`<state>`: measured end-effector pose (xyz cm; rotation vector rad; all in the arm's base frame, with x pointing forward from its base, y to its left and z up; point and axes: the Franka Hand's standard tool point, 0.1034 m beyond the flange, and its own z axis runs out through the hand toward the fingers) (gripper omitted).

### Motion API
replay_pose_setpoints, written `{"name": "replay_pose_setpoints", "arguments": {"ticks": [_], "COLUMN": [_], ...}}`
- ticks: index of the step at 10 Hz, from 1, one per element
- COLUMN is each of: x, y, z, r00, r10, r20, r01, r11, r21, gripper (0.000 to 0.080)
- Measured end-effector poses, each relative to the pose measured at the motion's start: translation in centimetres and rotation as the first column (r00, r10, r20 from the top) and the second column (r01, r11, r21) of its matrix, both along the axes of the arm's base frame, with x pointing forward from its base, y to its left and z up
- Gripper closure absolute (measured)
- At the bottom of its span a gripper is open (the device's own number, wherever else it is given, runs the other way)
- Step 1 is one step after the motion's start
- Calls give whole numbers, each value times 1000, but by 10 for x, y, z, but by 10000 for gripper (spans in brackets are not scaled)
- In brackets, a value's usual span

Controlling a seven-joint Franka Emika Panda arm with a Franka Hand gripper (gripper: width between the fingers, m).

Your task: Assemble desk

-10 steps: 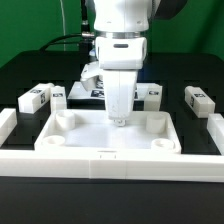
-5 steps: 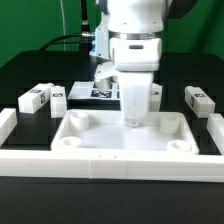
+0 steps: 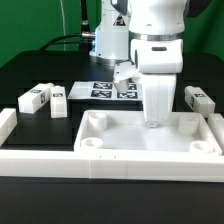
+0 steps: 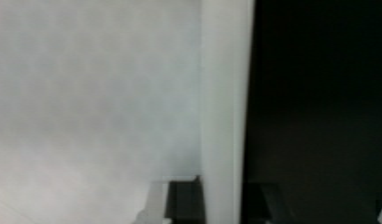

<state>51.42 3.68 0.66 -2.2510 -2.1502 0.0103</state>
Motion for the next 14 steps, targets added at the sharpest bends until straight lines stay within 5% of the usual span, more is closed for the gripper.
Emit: {"name": "replay_pose_setpoints", "arguments": {"ticks": [4,6,7,9,10,14], "x": [0,5,7,10,10,-1], "y": [6,7,7,7,7,13], "z": [1,3,5,8,13,50], "r00": [1000,1000,1000,1000,999,983], "r10": [-10,-15,-22,-26,-34,-169], "r20": [-16,-9,-5,2,8,78], "r01": [9,15,22,26,34,169], "r11": [1000,1000,1000,1000,999,986], "r21": [-2,-2,-2,-3,-4,2], "gripper": [741,482,482,220,165,151]}}
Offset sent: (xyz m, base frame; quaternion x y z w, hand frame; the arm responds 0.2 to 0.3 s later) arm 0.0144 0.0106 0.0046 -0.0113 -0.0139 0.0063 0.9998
